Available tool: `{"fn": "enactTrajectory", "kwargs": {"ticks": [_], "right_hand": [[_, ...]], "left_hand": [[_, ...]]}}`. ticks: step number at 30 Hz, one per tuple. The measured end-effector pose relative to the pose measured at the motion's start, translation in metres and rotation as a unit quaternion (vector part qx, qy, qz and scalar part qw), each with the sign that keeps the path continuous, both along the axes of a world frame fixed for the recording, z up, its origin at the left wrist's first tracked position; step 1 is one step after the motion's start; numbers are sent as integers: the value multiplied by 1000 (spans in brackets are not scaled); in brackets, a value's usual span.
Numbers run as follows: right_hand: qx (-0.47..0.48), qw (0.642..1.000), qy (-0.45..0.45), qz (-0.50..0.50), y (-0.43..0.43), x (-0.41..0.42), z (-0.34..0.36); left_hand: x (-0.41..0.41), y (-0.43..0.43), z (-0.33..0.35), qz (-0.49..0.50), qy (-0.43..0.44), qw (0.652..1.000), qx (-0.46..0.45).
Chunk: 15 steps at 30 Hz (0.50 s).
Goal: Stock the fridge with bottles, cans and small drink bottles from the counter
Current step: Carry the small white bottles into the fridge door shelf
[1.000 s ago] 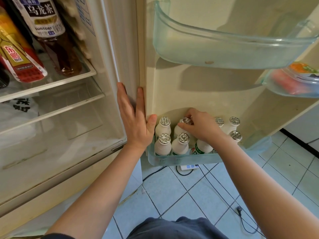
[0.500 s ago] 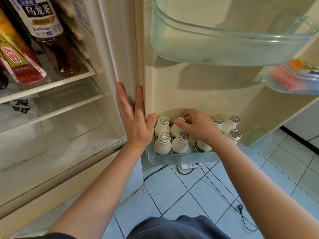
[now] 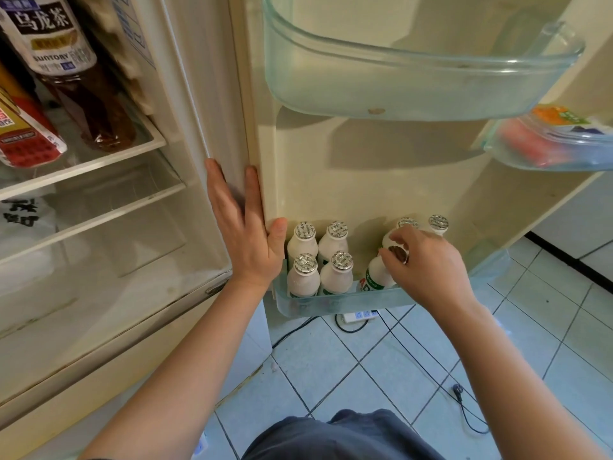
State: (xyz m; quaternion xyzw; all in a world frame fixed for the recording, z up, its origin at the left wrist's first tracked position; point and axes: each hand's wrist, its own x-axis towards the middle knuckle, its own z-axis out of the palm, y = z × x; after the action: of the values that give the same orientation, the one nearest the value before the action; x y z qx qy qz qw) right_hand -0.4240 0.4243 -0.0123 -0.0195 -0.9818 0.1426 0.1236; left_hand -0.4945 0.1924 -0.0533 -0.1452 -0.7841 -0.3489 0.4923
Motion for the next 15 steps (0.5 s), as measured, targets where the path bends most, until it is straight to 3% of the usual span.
{"fn": "enactTrajectory", "kwargs": {"ticks": [6,15], "right_hand": [[17,998,-61,-21,6,2,-11],[-94,985,-118,90,8,-6,-9]], "left_hand": [[-2,-1,-2,-14,1,1000,1],[3,-1,1,6,-26,1000,-13]]}}
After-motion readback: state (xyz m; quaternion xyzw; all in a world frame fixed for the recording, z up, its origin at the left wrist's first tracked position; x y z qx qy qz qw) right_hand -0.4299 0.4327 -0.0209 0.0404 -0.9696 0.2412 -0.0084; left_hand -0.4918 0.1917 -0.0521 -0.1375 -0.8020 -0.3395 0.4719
